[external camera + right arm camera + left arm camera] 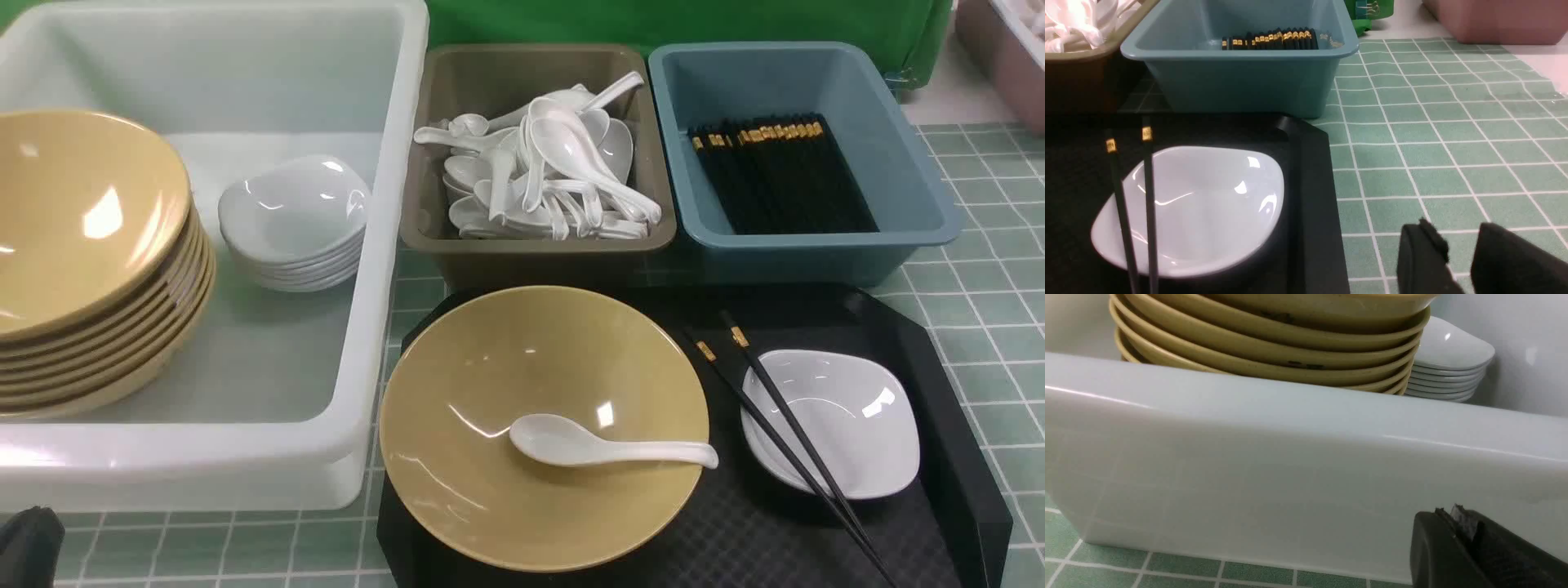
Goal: On blue table put chopsticks spoon bowls plates into blue grey white boxes.
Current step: 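Move the grippers toward the tableware on the black tray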
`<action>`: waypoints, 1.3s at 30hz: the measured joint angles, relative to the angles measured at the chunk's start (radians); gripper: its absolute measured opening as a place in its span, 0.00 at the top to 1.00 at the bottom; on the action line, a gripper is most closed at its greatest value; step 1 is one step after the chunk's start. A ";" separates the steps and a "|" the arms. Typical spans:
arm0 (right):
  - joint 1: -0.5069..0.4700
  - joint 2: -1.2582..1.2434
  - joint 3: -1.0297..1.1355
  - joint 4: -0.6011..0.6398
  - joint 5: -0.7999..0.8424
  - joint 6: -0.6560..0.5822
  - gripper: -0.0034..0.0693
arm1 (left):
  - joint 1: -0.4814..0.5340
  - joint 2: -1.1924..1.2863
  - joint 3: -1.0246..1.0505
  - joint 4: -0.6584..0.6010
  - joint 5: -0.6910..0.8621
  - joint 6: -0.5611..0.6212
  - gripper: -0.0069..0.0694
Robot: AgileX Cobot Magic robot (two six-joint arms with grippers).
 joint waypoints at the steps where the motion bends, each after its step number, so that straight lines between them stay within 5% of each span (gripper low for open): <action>1: 0.000 0.000 0.000 0.000 0.000 0.000 0.63 | 0.000 0.000 0.000 0.000 0.000 0.000 0.91; 39: 0.000 0.000 0.000 0.000 0.000 -0.014 0.63 | 0.000 0.000 0.000 0.000 0.000 0.000 0.91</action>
